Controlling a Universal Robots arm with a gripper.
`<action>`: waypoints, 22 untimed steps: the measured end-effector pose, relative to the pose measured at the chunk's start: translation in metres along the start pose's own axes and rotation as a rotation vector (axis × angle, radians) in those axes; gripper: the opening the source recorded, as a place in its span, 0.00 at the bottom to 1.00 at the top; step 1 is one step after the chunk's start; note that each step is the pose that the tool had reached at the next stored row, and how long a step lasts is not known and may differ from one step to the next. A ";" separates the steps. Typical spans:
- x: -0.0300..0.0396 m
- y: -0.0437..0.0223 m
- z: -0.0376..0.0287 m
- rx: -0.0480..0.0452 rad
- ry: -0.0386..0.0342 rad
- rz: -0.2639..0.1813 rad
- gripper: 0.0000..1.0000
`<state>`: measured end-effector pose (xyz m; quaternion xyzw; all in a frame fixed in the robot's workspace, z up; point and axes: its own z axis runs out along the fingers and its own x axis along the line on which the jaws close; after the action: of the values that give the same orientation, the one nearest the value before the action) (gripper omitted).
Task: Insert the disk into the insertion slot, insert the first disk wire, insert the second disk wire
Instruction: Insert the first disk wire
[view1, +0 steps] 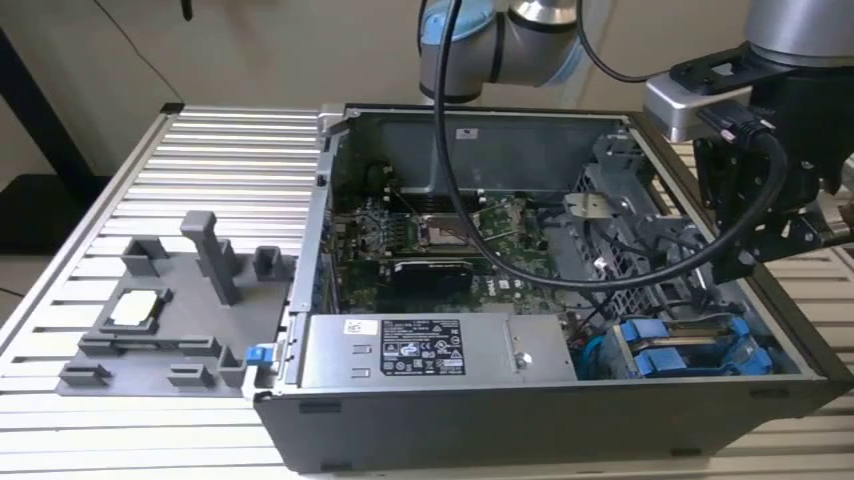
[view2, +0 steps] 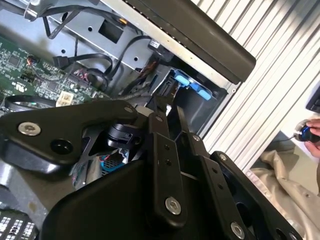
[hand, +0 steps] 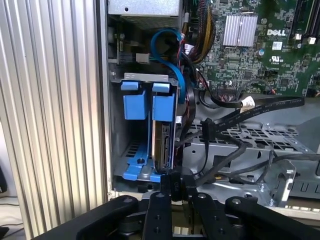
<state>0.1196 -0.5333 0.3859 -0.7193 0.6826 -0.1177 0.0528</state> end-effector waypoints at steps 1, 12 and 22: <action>0.0000 0.0000 0.0000 0.0000 0.0002 0.000 0.19; 0.0035 -0.0049 0.0027 -0.0568 -0.0034 -0.005 0.19; 0.0139 -0.0144 0.0132 -0.1157 -0.0105 -0.009 0.19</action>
<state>0.1373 -0.5474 0.3779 -0.7249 0.6847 -0.0745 0.0142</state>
